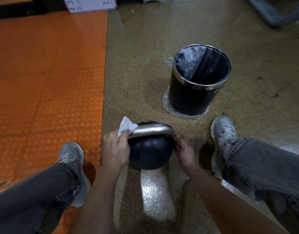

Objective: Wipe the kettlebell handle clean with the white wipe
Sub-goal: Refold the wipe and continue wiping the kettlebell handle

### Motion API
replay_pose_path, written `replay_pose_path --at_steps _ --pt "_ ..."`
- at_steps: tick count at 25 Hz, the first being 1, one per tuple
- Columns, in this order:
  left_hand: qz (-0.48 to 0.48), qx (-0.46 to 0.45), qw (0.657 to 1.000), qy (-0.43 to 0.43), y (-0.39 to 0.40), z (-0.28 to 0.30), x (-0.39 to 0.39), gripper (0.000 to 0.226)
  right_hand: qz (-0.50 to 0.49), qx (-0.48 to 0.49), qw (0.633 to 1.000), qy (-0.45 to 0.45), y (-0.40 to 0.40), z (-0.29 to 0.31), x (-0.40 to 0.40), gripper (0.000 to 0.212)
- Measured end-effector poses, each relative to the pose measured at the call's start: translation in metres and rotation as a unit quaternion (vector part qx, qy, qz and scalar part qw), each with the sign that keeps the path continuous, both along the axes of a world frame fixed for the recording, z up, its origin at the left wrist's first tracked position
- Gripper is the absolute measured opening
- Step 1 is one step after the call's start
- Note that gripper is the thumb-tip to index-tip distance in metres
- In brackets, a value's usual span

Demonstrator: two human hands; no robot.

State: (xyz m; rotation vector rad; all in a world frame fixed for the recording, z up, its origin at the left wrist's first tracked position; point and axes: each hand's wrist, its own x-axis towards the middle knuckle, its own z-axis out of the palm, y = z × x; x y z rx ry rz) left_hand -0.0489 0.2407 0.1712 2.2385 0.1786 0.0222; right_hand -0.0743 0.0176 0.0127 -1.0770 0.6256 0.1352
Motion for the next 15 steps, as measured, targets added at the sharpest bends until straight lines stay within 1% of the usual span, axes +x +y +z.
replay_pose_path --at_steps 3,5,8,11,13,15 --pt "-0.023 0.016 0.999 -0.022 0.000 -0.004 -0.002 0.038 0.006 -0.019 1.000 -0.001 0.001 0.002 0.000 0.019" --pt "-0.028 0.016 0.998 -0.053 0.002 -0.008 -0.011 0.035 0.019 -0.029 0.999 0.010 0.002 0.004 -0.001 0.020" --pt "-0.013 -0.019 0.995 -0.101 0.003 -0.014 -0.025 0.027 0.022 -0.032 0.999 0.006 -0.001 -0.003 -0.003 0.031" --pt "-0.063 -0.013 0.993 -0.103 0.001 -0.015 -0.020 0.033 0.030 -0.044 0.999 0.005 0.000 -0.001 -0.004 0.041" --pt "-0.077 -0.028 0.989 -0.121 0.001 -0.016 -0.023 0.037 0.029 -0.029 0.999 0.009 0.001 0.000 -0.003 0.037" --pt "-0.056 -0.032 0.987 -0.150 0.002 -0.021 -0.030 0.038 0.014 -0.018 1.000 0.005 -0.001 -0.003 -0.003 0.029"
